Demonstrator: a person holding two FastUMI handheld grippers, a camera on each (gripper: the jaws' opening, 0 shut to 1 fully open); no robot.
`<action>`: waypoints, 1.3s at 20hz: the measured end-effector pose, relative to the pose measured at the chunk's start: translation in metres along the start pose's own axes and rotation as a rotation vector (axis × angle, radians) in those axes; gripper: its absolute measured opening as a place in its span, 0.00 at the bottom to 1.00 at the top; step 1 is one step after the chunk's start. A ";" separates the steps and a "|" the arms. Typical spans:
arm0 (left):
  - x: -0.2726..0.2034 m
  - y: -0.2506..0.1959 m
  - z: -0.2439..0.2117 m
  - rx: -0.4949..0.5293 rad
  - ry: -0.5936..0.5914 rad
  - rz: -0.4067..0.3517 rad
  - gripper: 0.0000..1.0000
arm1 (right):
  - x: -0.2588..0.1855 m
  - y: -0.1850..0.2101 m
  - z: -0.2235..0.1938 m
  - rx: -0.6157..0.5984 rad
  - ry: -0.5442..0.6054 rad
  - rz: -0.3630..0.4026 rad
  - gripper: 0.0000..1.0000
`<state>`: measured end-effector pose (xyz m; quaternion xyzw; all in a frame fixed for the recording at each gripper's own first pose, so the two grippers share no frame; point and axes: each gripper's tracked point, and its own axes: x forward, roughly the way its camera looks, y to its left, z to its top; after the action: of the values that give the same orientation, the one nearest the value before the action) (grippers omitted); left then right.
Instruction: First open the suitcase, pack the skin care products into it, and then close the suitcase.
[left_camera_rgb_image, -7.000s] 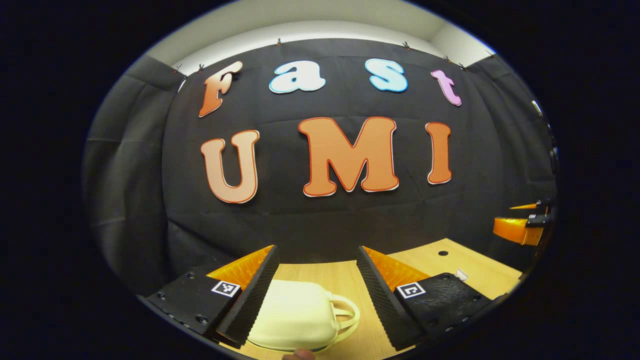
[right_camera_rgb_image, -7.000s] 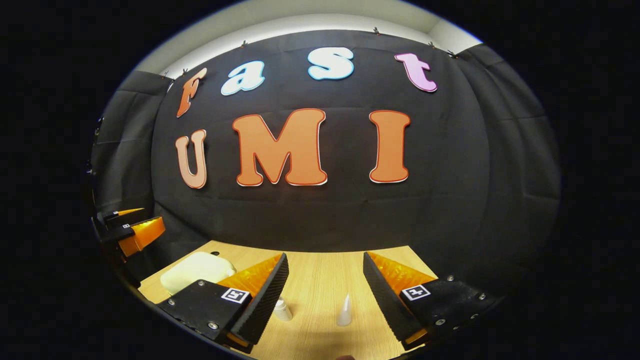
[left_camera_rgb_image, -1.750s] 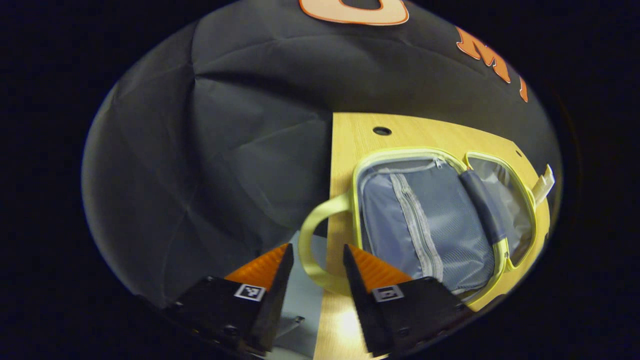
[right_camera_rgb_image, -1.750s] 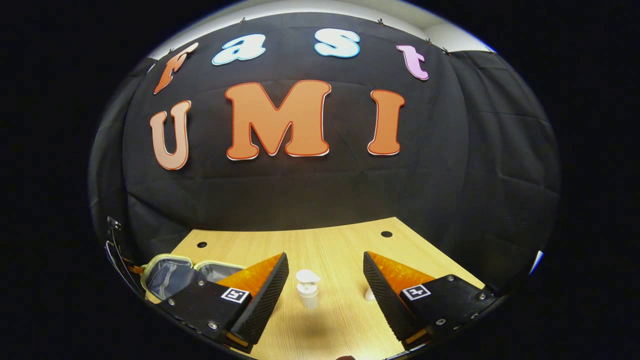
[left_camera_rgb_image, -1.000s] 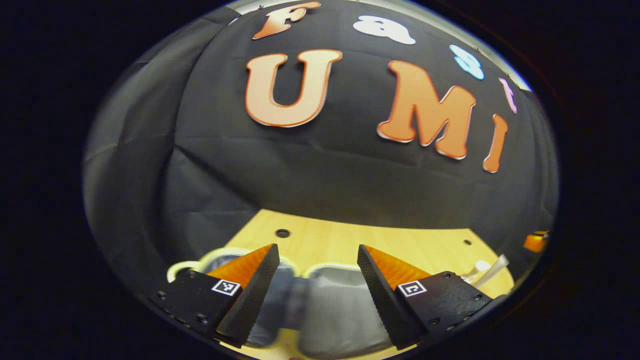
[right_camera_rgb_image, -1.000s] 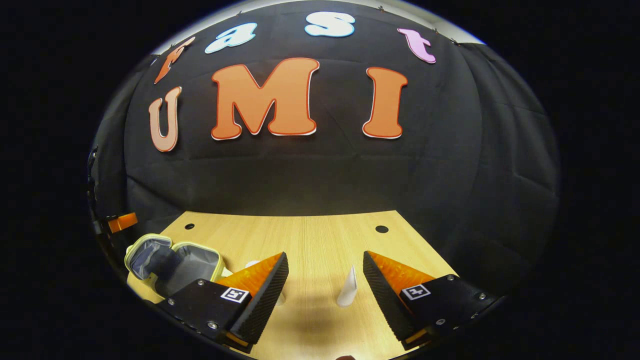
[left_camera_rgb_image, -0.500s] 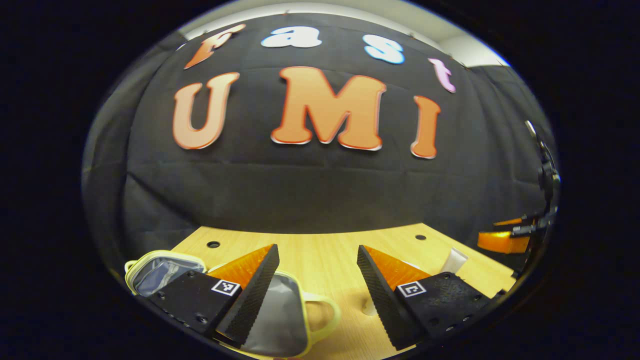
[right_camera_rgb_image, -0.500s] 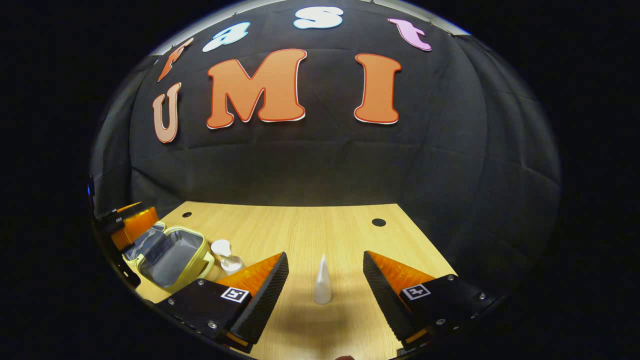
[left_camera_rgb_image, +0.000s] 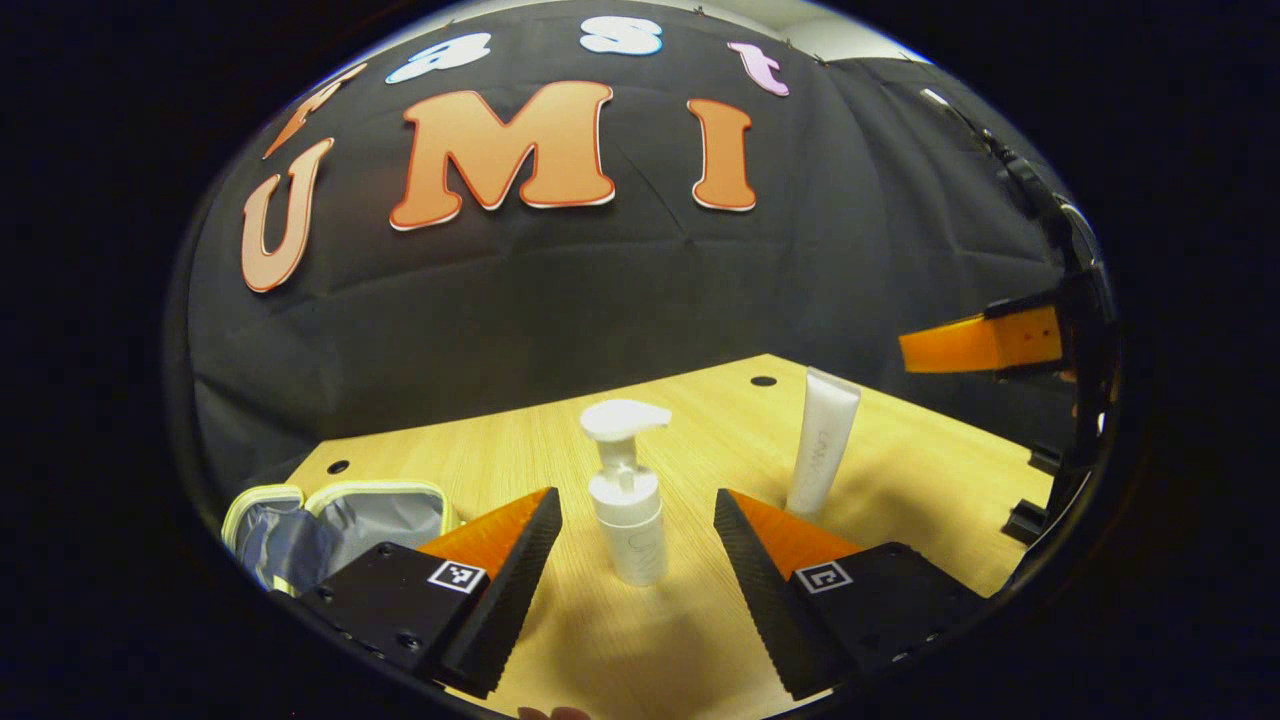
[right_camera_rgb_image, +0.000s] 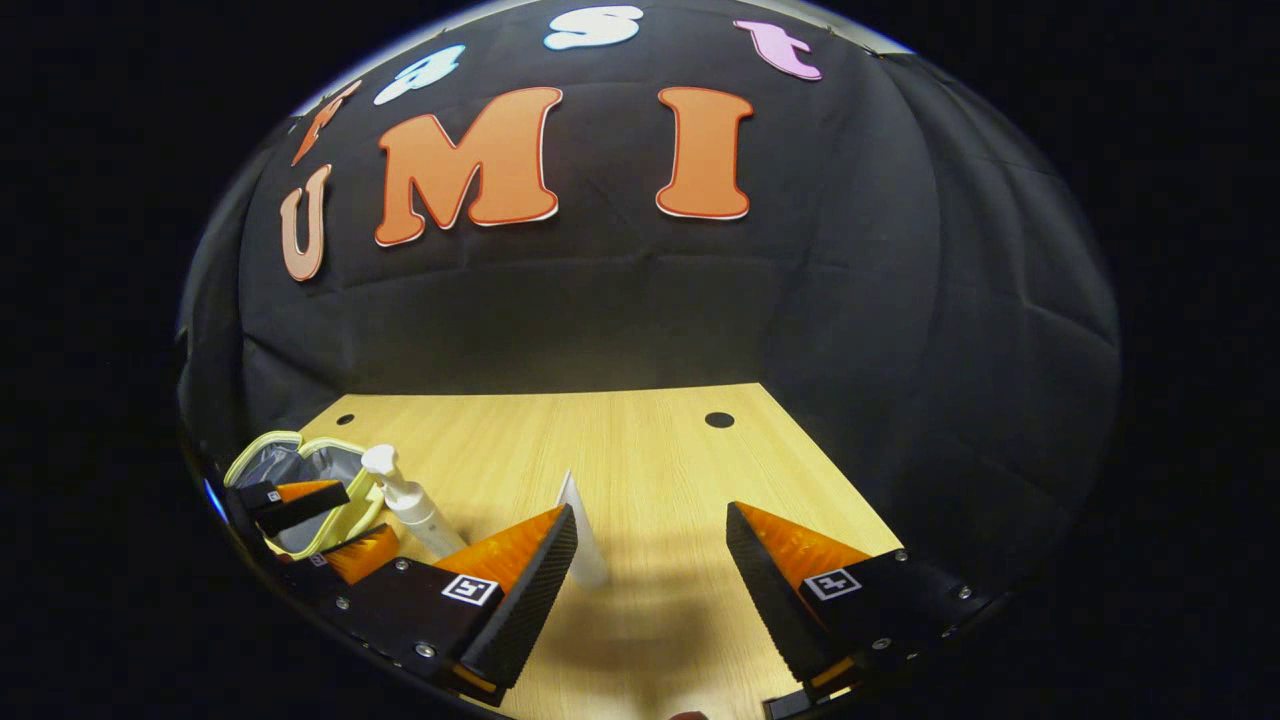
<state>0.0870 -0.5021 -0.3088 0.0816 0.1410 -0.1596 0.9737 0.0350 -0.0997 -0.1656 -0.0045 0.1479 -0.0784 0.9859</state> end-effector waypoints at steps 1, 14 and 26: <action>0.008 -0.003 -0.005 -0.016 0.009 0.008 0.96 | 0.000 -0.003 -0.002 -0.003 0.005 -0.006 0.95; 0.078 0.008 -0.043 -0.159 0.120 0.106 0.61 | -0.002 -0.015 -0.023 -0.007 0.054 -0.031 0.95; -0.031 0.032 0.024 -0.215 0.186 -0.027 0.59 | 0.028 0.064 -0.059 -0.059 0.151 0.116 0.95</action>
<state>0.0752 -0.4675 -0.2732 -0.0106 0.2482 -0.1483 0.9572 0.0538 -0.0400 -0.2316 -0.0191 0.2239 -0.0170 0.9743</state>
